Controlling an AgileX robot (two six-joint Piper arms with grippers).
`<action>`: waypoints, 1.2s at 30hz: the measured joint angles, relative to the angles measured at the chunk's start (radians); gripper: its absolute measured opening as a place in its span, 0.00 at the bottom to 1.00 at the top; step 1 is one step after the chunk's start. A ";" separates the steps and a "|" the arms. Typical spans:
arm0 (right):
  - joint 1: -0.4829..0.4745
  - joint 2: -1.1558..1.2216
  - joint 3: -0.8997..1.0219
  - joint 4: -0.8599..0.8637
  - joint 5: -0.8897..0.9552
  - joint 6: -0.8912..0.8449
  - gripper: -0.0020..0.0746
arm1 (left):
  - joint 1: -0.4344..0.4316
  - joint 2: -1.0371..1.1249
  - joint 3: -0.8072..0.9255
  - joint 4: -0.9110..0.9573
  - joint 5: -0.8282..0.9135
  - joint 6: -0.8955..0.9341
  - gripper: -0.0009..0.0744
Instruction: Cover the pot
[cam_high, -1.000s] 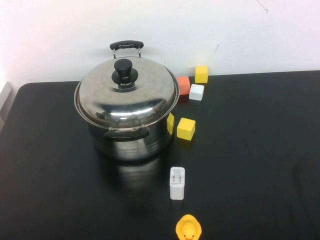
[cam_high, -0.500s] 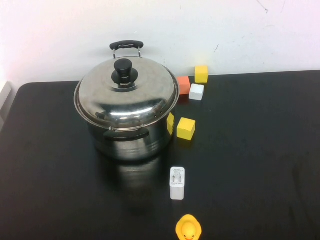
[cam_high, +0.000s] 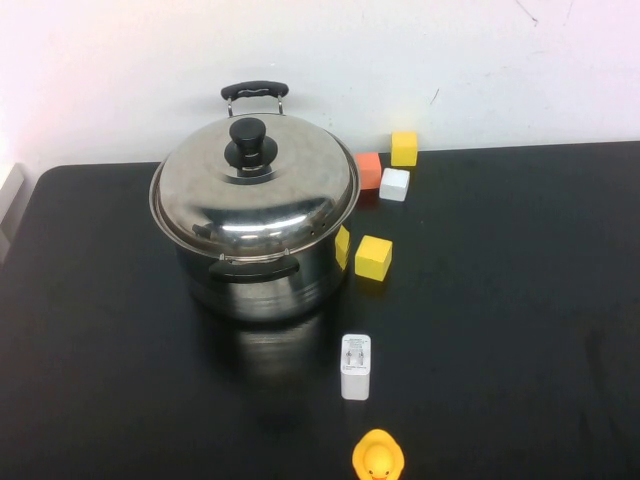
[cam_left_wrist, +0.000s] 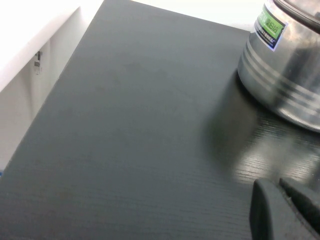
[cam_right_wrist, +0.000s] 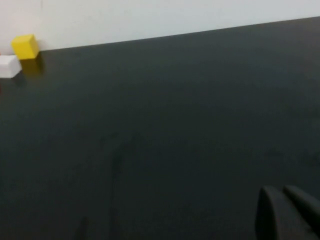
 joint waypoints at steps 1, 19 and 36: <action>0.012 0.000 0.000 0.000 0.000 0.000 0.03 | 0.000 0.000 0.000 0.000 0.000 0.000 0.01; 0.053 0.000 -0.006 -0.006 0.046 0.037 0.03 | 0.000 0.000 0.000 0.000 0.000 0.000 0.01; 0.053 0.000 -0.006 -0.006 0.050 0.035 0.03 | 0.000 0.000 0.000 0.000 0.000 -0.002 0.01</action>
